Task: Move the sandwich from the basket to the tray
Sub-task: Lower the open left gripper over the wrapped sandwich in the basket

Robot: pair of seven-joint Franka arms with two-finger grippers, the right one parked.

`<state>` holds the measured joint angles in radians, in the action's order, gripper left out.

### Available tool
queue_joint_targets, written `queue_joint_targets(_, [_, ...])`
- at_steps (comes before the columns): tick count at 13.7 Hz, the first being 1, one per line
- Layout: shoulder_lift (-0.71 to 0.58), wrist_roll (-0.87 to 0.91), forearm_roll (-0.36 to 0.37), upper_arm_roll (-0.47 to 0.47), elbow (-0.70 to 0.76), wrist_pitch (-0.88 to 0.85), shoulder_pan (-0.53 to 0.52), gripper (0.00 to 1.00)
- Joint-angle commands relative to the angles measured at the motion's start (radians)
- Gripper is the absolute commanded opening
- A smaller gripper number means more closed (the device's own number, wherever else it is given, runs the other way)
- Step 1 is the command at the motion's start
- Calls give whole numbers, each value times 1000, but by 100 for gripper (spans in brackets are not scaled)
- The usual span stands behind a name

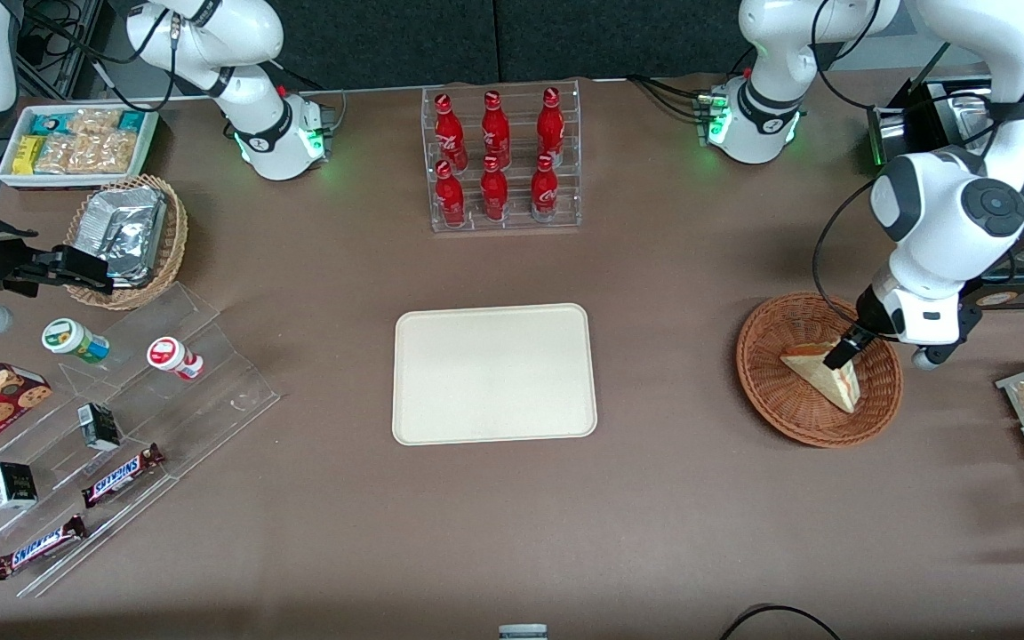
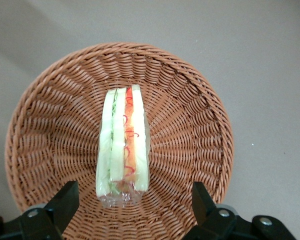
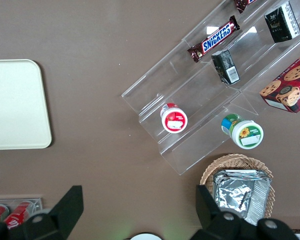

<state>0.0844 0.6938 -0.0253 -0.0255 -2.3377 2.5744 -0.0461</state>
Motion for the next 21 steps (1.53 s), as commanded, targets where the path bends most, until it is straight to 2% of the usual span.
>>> queue_joint_targets(1, [29, 18, -15, -5, -14, 65, 2, 100])
queue_joint_targets(8, [101, 13, -13, -5, -34, 151, 8, 100])
queue_joint_targets(9, [104, 12, -13, -5, -34, 151, 8, 97])
queue_joint_targets(10, [104, 12, -13, -5, -34, 151, 8, 82])
queue_joint_targets(11, [103, 10, -13, -5, -43, 150, 8, 62])
queue_joint_targets(13, [100, 4, -11, -5, -45, 148, 8, 38])
queue_joint_targets(14, [100, 0, -10, -4, -45, 147, 6, 29])
queue_joint_targets(15, [98, -2, -8, -4, -45, 145, 5, 24])
queue_joint_targets(18, [78, 0, -4, -4, -37, 132, 5, 21])
queue_joint_targets(20, [36, -17, 5, -5, -5, 34, 6, 19])
queue_joint_targets(21, [6, -51, 5, -5, 38, -70, 6, 19])
